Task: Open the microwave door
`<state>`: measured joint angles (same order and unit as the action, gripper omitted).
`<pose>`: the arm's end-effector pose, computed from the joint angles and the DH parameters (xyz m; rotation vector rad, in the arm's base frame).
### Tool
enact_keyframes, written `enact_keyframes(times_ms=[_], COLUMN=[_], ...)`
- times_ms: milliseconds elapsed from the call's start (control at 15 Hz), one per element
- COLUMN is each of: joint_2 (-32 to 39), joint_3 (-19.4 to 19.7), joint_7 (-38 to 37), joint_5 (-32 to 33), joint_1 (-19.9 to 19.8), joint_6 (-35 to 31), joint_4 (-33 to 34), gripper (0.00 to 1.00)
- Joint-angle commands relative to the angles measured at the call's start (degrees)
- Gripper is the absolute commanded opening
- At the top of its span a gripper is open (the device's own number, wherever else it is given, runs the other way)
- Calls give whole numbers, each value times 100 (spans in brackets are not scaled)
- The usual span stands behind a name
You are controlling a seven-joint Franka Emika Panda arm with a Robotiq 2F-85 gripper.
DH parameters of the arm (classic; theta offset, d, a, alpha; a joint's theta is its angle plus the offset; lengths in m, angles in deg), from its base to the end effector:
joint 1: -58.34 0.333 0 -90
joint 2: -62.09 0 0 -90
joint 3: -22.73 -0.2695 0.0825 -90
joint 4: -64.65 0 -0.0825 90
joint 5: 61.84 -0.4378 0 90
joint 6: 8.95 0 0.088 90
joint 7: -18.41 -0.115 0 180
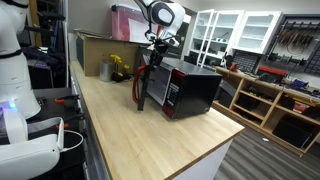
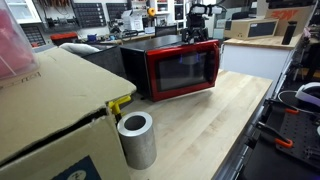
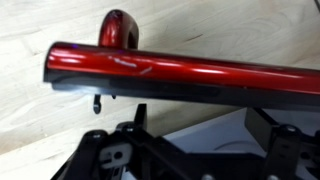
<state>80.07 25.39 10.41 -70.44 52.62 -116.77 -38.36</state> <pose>0.6345 -0.0803 0.2780 -2.9537 0.5188 0.3443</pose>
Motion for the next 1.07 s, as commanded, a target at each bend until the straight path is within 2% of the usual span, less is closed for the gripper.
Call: enact_keyframes(times_ms=[0,133,200,667,1000], joint_2=[-527,-654,-706,-716,-632], joint_3=[-129,-167,-139,171,446], joint_7=[427,576,502,-170,-895], joint_5=[-350,-500,-381,1543,2627], joint_1=[57,71,113,217,230], joint_6=[443,758,632,-1283,-2325], joint_4=[-370,-403,-470,-966,-1363], gripper=[100,100,100,100,100])
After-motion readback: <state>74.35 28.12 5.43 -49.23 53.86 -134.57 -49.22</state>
